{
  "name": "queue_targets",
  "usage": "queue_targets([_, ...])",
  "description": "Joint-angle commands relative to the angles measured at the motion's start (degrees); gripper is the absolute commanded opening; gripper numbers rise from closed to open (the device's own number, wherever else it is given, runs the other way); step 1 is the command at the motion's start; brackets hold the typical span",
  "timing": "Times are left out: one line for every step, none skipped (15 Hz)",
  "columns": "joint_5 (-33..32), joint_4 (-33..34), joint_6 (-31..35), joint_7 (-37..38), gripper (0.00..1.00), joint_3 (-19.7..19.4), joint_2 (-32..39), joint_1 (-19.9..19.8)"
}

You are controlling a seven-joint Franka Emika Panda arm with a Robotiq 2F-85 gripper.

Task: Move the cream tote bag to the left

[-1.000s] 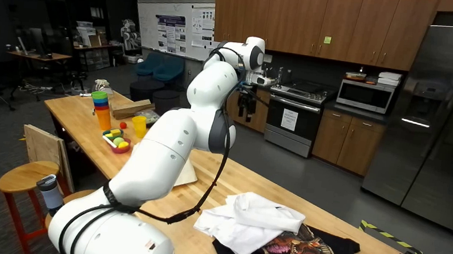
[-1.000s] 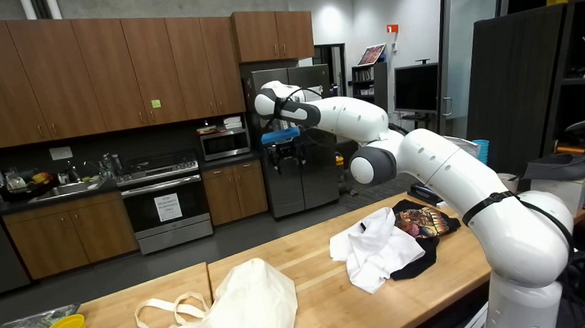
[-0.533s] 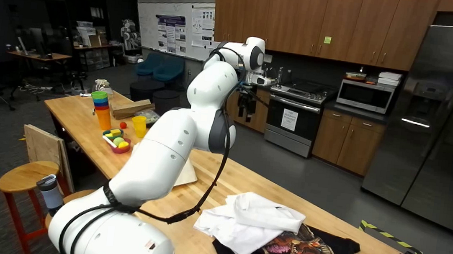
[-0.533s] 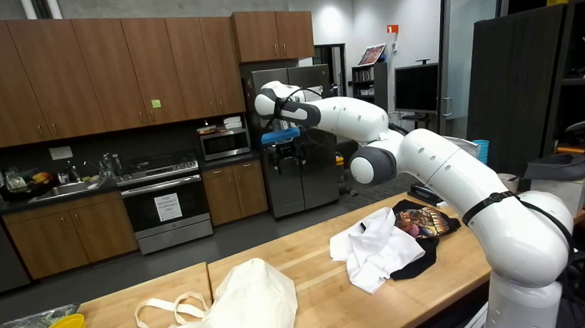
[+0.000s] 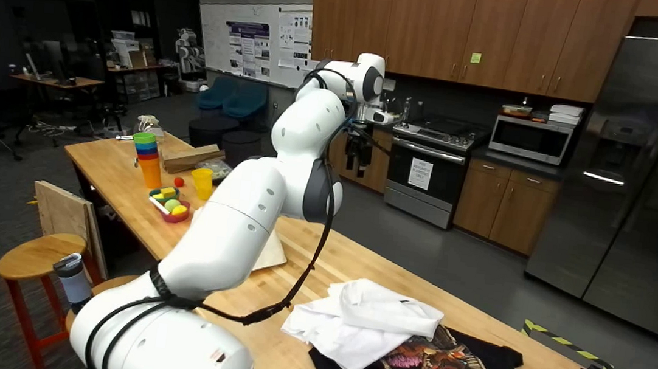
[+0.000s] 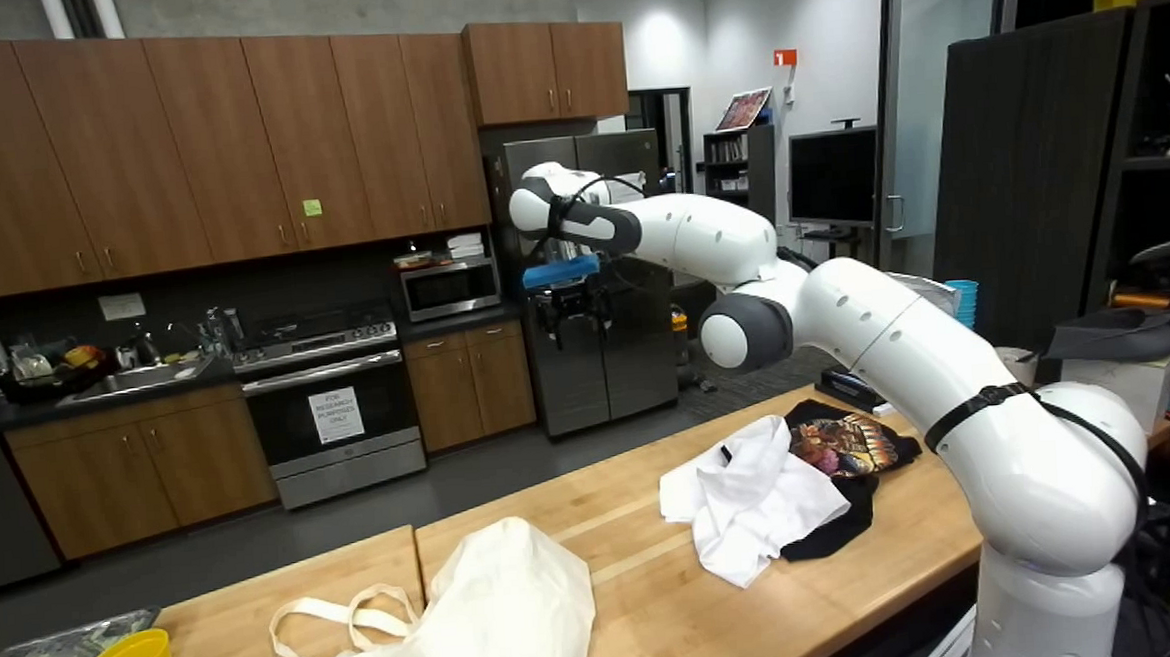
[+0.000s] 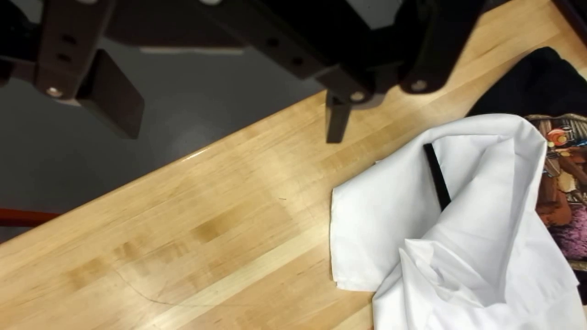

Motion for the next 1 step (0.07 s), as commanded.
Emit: queue_targets([-0.11, -1.26, 0.45, -0.12, 1.00, 0.08, -0.77, -0.06])
